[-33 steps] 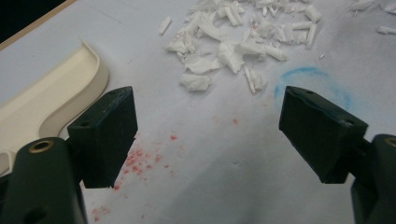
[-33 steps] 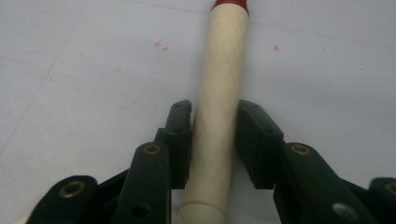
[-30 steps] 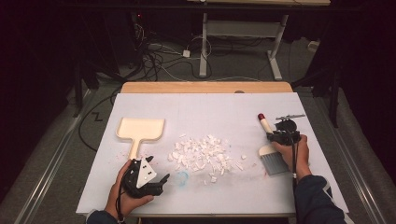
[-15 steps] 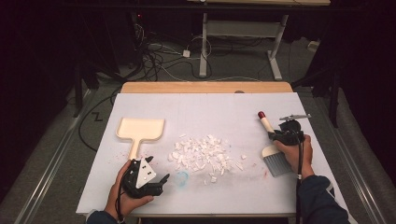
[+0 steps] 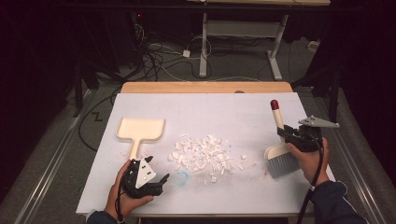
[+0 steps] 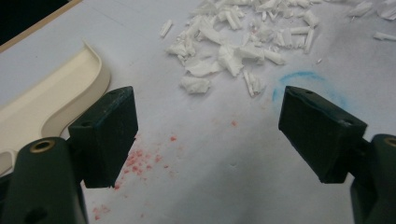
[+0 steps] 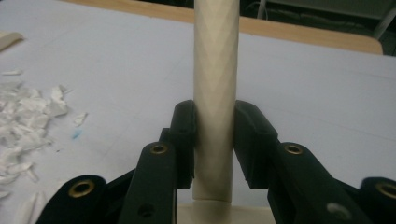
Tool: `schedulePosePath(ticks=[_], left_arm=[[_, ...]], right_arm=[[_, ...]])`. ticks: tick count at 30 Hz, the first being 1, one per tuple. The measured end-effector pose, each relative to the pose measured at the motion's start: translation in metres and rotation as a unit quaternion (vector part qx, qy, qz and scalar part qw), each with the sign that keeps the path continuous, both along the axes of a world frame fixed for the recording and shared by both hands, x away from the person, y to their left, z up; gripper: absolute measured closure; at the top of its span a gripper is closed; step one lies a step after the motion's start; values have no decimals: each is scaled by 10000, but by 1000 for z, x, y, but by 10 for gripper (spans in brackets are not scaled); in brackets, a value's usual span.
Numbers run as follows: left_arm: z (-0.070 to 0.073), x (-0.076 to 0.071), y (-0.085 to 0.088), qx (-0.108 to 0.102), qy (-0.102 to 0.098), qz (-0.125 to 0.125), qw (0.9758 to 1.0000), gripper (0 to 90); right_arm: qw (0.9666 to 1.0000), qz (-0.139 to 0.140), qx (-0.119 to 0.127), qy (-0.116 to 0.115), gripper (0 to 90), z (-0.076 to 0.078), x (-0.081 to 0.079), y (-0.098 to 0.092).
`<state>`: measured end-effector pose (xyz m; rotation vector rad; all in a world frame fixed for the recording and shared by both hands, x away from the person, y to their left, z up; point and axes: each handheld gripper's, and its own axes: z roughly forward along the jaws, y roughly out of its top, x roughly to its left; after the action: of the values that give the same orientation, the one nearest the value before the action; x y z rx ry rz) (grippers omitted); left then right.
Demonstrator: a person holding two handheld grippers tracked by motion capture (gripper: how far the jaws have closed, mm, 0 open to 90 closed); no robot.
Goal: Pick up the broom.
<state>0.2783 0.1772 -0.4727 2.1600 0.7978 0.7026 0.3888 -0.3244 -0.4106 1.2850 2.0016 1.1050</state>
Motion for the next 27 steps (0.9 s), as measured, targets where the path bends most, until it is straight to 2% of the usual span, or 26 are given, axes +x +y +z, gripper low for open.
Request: schedulePosePath(ticks=[1, 4, 5, 6, 9, 10, 11, 12, 13, 14, 15, 16, 17, 18, 19, 20, 21, 23, 25, 26, 27], left_arm=[[0, 0, 0, 0, 0, 0, 10000, 190], [3, 1, -2, -221, 23, 40, 9997, 192], [3, 1, -2, -221, 23, 40, 9997, 195], [7, 1, -7, -363, 15, 12, 9993, 197], [14, 1, -21, -617, 49, -112, 9980, 200], [14, 1, -21, -617, 49, -112, 9980, 201], [20, 2, -34, -741, 64, -289, 9968, 201], [20, 2, -34, -741, 64, -289, 9968, 202], [26, 4, -51, -913, 101, -501, 9945, 203], [26, 4, -51, -913, 101, -501, 9945, 204], [29, 5, -62, -933, 127, -617, 9936, 206], [35, 6, -83, -1015, 174, -772, 9917, 210], [35, 6, -83, -1015, 174, -772, 9917, 211], [41, 9, -113, -1185, 319, -1127, 9860, 211], [43, 10, -129, -1170, 326, -1232, 9849, 211], [43, 10, -129, -1170, 326, -1232, 9849, 211], [46, 15, -161, -1223, 422, -1508, 9801, 211], [45, 19, -189, -1201, 484, -1640, 9779, 216], [40, 26, -219, -1250, 652, -1755, 9743, 218], [38, 28, -226, -1277, 715, -1724, 9741, 227], [38, 28, -226, -1277, 715, -1724, 9741, 247]], right_arm=[[10000, 29, -2, -87, 715, 3, -5, -1], [9994, 111, 36, -326, 714, 10, -19, -2], [9992, 119, 49, -382, 714, 13, -24, -2], [9988, 171, 91, -457, 714, 15, -29, -2], [9978, 276, 144, -591, 714, 20, -40, -1], [9972, 325, 163, -656, 715, 21, -44, 0], [9969, 352, 151, -687, 714, 22, -48, 1], [9966, 416, 170, -697, 715, 23, -51, 2], [9959, 463, 200, -755, 715, 24, -55, 3], [9953, 502, 184, -803, 715, 25, -57, 4], [9953, 561, 160, -773, 715, 26, -60, 6], [9945, 601, 181, -836, 715, 27, -62, 8], [9943, 609, 230, -843, 715, 28, -64, 10], [9940, 678, 192, -835, 715, 29, -65, 12], [9936, 679, 225, -877, 715, 30, -67, 15], [9928, 718, 240, -927, 715, 31, -69, 17], [9923, 807, 209, -918, 715, 33, -70, 20], [9910, 857, 282, -986, 716, 34, -73, 25], [9903, 922, 268, -1008, 715, 35, -76, 30], [9901, 919, 266, -1030, 715, 36, -77, 33], [9901, 919, 266, -1030, 715, 36, -77, 33]])
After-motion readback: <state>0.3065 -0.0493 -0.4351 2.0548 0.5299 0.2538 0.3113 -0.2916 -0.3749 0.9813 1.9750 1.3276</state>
